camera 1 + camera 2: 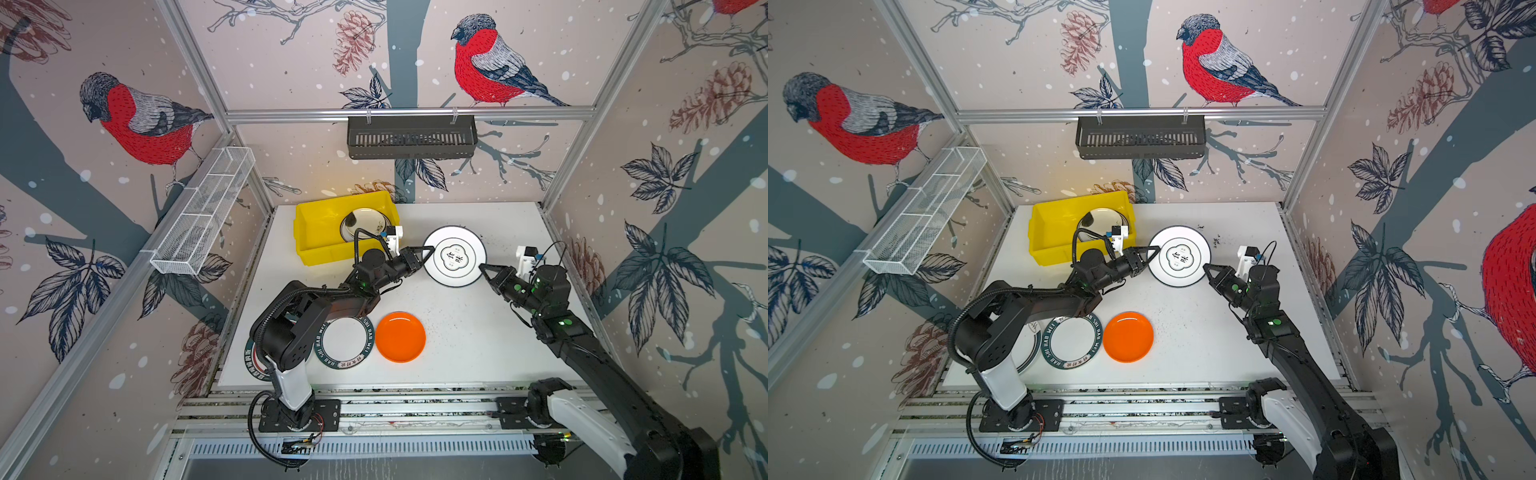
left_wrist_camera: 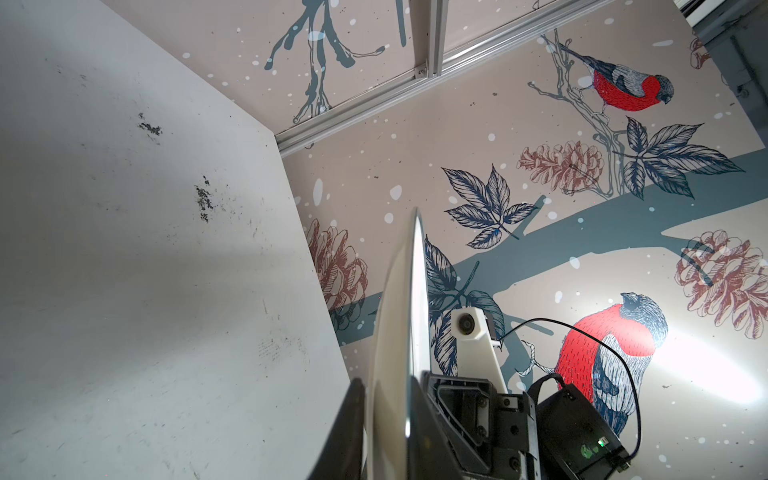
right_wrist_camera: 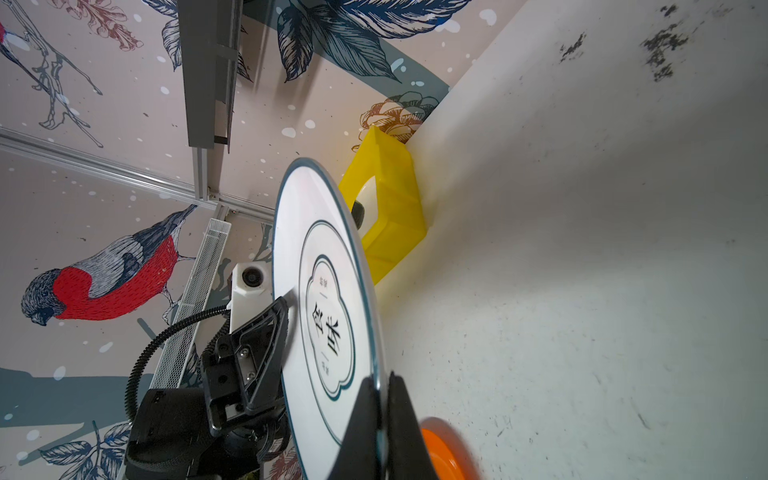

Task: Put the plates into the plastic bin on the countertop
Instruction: 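Close the left gripper on the white plate rim beside the right gripper, then carry the white plate with the left gripper into the bin while the right withdraws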

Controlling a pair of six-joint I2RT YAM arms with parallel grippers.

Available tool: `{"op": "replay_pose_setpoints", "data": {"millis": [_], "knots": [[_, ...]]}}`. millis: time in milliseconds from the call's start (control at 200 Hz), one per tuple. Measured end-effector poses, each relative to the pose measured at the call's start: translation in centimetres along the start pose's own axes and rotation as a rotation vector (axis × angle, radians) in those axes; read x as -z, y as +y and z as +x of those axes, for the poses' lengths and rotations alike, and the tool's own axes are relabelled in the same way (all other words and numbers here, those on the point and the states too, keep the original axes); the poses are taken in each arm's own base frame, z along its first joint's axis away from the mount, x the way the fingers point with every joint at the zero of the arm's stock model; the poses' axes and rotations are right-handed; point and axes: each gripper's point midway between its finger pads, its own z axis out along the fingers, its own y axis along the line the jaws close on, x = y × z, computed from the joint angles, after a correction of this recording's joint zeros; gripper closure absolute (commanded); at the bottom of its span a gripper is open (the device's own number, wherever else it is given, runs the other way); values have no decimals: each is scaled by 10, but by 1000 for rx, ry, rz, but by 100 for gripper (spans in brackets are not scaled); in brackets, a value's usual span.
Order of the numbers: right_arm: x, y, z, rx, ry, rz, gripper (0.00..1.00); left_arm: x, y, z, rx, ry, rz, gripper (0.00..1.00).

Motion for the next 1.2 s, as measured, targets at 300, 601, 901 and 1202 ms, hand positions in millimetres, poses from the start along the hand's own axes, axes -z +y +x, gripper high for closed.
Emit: {"op": "replay_pose_setpoints", "data": {"millis": [300,601,901,1202], "knots": [[-2,14,-2,64,-5,-29,66,-2,8,-3,-4,-17,-36,100],[12,30,-1,134,-21,-74,19,2,-1,-24,-40,-24,-30,100],[27,25,-6,192,-83,-24,18,56,13,-130,-179,-231,-172,100],[30,14,-7,219,-91,30,16,132,66,-232,-338,-434,-530,100]]}}
